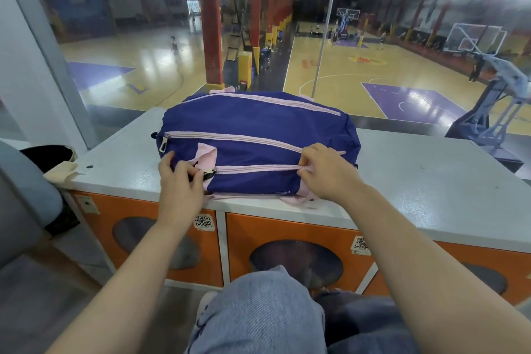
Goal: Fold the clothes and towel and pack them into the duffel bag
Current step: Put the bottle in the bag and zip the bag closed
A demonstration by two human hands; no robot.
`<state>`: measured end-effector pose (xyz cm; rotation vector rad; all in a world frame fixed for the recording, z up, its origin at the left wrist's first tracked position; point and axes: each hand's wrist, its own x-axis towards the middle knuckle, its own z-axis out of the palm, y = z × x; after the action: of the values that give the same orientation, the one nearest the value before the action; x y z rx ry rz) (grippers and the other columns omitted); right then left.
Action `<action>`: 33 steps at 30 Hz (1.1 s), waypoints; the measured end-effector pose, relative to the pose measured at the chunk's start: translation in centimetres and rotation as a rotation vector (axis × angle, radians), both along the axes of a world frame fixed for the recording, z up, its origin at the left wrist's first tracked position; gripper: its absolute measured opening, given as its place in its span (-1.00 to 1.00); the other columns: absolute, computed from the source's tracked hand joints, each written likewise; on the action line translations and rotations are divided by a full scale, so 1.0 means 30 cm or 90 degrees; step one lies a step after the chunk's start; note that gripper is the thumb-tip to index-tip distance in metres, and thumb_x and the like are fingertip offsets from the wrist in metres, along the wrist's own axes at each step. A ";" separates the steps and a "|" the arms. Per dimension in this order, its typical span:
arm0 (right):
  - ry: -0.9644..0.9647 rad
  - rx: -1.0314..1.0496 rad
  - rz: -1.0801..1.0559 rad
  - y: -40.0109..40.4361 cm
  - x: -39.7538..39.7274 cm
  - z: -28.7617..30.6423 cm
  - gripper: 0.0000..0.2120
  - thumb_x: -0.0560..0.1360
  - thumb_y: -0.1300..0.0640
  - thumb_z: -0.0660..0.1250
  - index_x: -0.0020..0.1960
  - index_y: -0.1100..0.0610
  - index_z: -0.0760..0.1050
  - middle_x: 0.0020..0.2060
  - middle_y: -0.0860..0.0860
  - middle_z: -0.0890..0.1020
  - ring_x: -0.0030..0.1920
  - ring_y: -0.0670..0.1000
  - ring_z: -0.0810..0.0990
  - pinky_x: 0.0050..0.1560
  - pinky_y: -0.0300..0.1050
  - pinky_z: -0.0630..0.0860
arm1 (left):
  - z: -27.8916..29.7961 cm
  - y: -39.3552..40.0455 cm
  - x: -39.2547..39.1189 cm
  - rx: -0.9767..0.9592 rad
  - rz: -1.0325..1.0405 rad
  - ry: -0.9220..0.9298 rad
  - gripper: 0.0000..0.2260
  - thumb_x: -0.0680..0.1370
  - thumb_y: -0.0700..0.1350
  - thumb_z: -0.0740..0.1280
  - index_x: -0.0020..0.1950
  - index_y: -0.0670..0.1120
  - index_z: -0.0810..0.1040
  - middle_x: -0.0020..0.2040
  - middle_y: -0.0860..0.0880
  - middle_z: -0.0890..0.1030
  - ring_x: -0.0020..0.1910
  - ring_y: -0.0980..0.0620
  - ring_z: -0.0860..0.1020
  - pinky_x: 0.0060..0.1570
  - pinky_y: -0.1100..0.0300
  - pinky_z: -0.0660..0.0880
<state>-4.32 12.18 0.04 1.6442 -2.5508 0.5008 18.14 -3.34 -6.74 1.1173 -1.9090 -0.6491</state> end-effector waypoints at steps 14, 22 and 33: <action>-0.058 0.024 -0.280 0.275 -0.254 0.036 -0.90 0.57 0.18 0.21 0.05 0.07 0.47 -0.04 0.03 0.57 -0.06 0.09 0.53 0.07 0.00 0.53 | 0.021 0.183 -0.370 -0.023 -0.204 -0.090 -0.94 0.63 -0.07 0.22 0.03 -0.04 0.43 0.52 -0.08 0.21 0.43 -0.07 0.33 0.37 0.08 0.33; 0.024 0.024 -0.287 0.356 -0.160 0.001 -0.66 0.56 0.14 0.20 0.33 0.05 0.43 0.26 0.03 0.54 0.17 0.14 0.53 0.23 0.09 0.48 | 0.048 0.203 -0.369 -0.014 -0.240 -0.125 -0.83 0.57 -0.03 0.33 0.11 -0.05 0.49 0.47 -0.11 0.30 0.39 -0.11 0.36 0.36 0.03 0.38; 0.045 0.101 -0.243 0.565 0.101 0.065 -0.47 0.56 0.08 0.24 0.50 0.01 0.19 0.43 0.04 0.38 0.41 0.15 0.36 0.43 0.14 0.30 | 0.160 0.367 -0.101 -0.083 -0.287 -0.278 -0.49 0.61 0.04 0.24 0.52 -0.06 0.24 0.57 -0.11 0.14 0.54 -0.14 0.10 0.48 -0.02 0.13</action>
<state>-1.30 29.12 1.98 1.1374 -2.8134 0.2106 15.12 7.66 -1.95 0.7909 -2.5800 -0.5340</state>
